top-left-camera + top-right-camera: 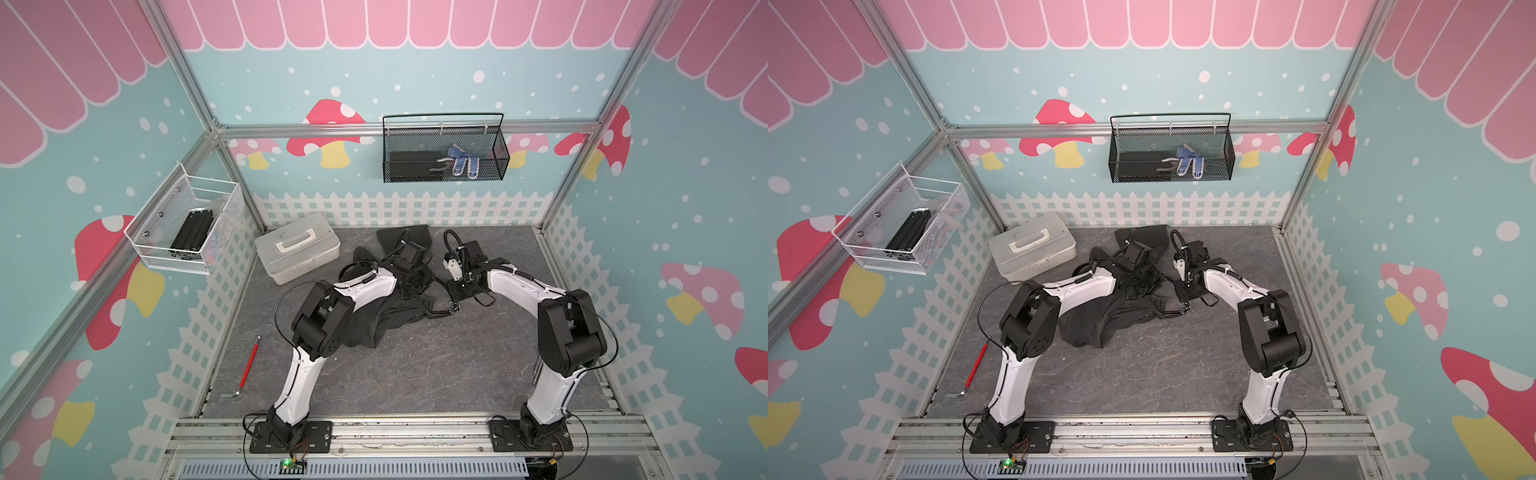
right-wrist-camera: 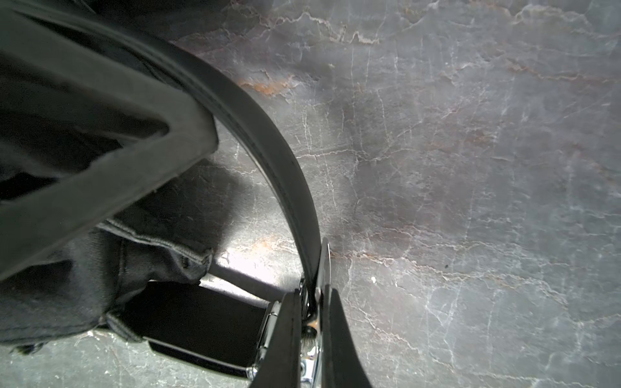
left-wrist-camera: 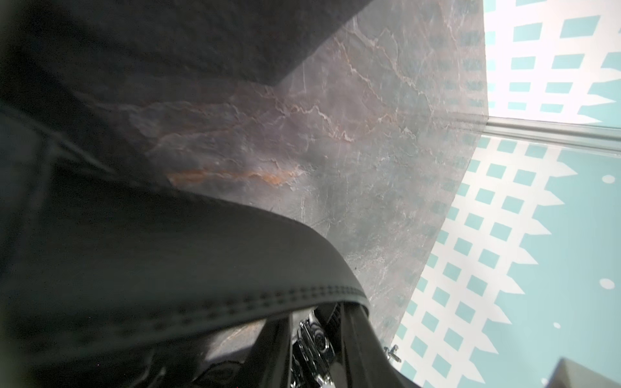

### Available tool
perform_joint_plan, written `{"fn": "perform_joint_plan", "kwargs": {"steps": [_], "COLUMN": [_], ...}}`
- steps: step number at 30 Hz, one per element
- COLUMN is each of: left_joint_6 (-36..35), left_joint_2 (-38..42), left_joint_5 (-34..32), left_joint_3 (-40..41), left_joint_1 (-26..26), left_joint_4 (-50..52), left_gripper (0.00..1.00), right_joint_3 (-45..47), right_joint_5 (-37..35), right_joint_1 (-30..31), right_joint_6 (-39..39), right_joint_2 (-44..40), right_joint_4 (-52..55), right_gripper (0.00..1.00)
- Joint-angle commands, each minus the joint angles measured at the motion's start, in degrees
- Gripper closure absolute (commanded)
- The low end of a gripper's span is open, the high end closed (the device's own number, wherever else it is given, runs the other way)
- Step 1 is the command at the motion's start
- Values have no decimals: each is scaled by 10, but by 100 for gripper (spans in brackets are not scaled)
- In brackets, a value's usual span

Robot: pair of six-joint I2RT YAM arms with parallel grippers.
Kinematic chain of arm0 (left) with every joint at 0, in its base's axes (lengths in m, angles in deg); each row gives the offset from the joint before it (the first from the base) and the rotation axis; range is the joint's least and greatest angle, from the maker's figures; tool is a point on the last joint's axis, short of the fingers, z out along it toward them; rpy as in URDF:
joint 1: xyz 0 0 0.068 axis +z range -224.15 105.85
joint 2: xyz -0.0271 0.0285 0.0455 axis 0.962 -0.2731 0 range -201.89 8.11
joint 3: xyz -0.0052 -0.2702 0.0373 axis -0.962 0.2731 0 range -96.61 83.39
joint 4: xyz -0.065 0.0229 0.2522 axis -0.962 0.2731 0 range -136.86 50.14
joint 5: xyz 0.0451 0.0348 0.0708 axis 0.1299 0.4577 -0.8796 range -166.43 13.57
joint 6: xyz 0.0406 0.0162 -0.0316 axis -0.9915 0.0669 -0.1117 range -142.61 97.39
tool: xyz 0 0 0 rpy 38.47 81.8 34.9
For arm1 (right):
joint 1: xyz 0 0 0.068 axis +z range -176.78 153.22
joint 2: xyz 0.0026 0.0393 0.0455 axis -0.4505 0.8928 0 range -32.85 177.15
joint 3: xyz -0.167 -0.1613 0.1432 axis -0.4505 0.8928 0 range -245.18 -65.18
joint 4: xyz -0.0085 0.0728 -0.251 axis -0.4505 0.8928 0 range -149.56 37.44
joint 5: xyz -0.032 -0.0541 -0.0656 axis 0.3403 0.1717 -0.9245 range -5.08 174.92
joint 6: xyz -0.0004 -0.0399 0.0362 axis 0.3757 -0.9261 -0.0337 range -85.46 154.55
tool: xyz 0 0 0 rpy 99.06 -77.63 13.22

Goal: Remove the belt from the trousers

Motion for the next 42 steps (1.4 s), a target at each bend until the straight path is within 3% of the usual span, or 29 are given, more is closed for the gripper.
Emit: {"fn": "perform_joint_plan", "kwargs": {"steps": [1,17,32,42], "left_joint_6": [15,23,25,38], "left_joint_2": [29,-79,9,-8], "left_joint_5": [23,33,29,42], "left_joint_3": [-3,-141,-62,-64], "left_joint_1": [-3,2,4,7], "left_joint_4": [-7,58,65,72], "left_gripper": [72,71,71,71], "right_joint_3": [8,11,9,5], "right_joint_5": [5,26,13,10], "right_joint_1": [3,3,3,3], "right_joint_6": [-22,-23,-32,-29], "right_joint_2": [6,4,14,21], "right_joint_4": [20,2,-1,-1], "right_gripper": [100,100,100,100]}}
